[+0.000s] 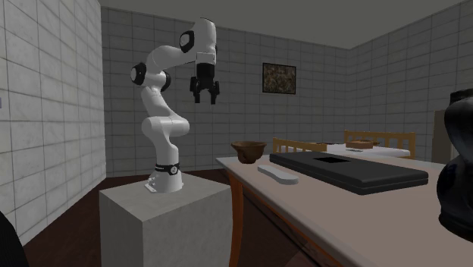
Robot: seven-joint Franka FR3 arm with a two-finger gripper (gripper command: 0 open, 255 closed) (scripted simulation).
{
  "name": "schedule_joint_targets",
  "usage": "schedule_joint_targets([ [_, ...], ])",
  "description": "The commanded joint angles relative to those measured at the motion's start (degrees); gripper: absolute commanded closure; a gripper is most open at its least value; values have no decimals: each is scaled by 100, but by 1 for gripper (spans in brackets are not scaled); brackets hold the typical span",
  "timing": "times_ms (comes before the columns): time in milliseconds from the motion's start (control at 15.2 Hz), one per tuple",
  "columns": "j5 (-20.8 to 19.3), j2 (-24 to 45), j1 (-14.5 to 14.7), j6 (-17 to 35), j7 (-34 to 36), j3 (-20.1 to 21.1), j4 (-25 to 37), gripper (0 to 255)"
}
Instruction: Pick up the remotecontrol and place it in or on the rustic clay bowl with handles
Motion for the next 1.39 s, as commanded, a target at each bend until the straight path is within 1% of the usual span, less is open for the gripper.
schedule_joint_targets([
  [0, 0, 0, 0, 0, 0, 0, 0, 0],
  [330, 178, 726, -69, 906, 667, 352, -114, 0],
  [660, 246, 1618, -157, 1755, 1326, 667, -8, 0],
  [990, 176, 2626, -260, 2495, 2000, 929, 313, 0],
  [1320, -43, 3703, -342, 3081, 2703, 1102, 835, 0],
])
